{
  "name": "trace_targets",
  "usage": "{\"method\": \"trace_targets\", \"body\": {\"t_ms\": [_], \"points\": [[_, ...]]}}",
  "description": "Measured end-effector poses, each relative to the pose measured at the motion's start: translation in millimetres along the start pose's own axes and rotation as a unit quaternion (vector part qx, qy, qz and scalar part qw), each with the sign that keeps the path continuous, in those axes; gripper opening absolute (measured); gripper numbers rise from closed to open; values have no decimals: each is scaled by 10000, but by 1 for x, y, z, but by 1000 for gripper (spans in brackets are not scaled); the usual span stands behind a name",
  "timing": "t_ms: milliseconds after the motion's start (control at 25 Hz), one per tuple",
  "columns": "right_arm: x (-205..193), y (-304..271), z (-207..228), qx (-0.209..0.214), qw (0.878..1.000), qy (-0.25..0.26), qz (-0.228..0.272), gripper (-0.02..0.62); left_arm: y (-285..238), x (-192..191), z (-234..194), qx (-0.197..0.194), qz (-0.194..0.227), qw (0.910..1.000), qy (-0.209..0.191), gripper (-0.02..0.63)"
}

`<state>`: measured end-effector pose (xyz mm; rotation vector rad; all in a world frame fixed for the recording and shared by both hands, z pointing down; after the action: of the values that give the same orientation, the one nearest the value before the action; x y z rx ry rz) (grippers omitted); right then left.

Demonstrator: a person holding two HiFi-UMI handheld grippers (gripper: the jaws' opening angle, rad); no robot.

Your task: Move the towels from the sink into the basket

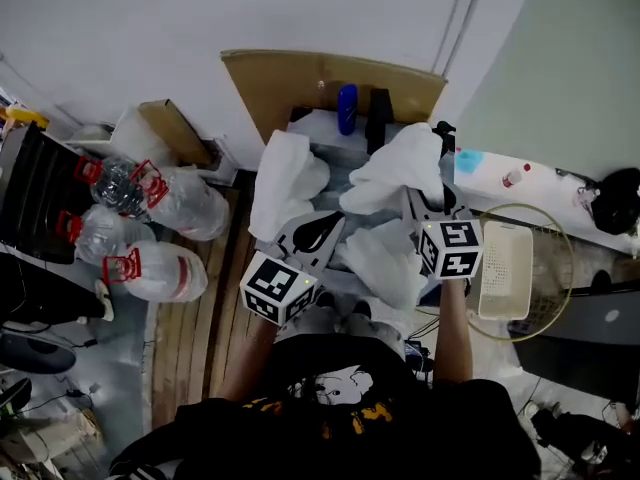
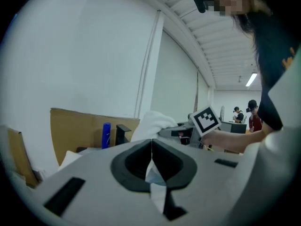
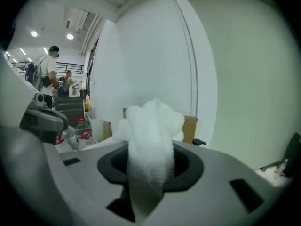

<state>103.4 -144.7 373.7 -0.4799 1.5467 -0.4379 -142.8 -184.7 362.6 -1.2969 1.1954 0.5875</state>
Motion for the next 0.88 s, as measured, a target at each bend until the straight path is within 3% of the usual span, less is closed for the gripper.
{"method": "trace_targets", "body": {"t_ms": [480,880], "points": [[0,77,-6,-944,9921,-638,531,141,-24,15,11,-1099,36,9927,-489,8],[-48,146,46,-2162,9693,-1110,381,141,-80,23,55,-2004,-132,9766,-773,8]]}}
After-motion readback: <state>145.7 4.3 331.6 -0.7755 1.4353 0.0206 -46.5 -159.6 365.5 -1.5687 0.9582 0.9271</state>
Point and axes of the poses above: the fingertips, and each gripper's own axes: y backward along the fingers, z to its right, x out of its top, the point moved 9 cm from there along y, backward along the fingers, and after that the axes turned 13 degrees about -z, right-handed, at the moved point
